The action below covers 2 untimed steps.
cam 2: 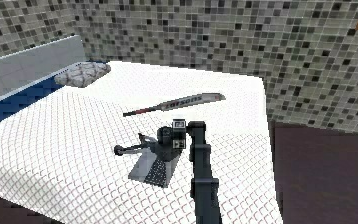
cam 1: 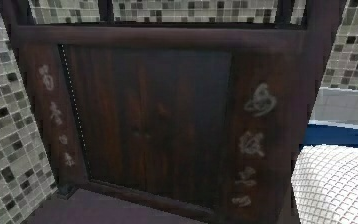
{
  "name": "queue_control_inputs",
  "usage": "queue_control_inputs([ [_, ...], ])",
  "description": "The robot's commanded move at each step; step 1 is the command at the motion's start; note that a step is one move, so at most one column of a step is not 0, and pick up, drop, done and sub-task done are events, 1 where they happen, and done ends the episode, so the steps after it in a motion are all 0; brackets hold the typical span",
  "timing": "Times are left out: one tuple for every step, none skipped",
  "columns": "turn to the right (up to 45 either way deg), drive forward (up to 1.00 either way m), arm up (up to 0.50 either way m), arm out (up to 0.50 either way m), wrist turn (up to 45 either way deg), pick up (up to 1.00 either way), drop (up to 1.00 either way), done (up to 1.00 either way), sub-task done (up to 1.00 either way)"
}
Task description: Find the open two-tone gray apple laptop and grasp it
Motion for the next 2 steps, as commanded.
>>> queue_control_inputs([
  [0.0,0.00,0.00,0.00,36.0,0.00,0.00,0.00,0.00],
  [0.0,0.00,-0.30,0.00,0.0,0.00,0.00,0.00,0.00],
])
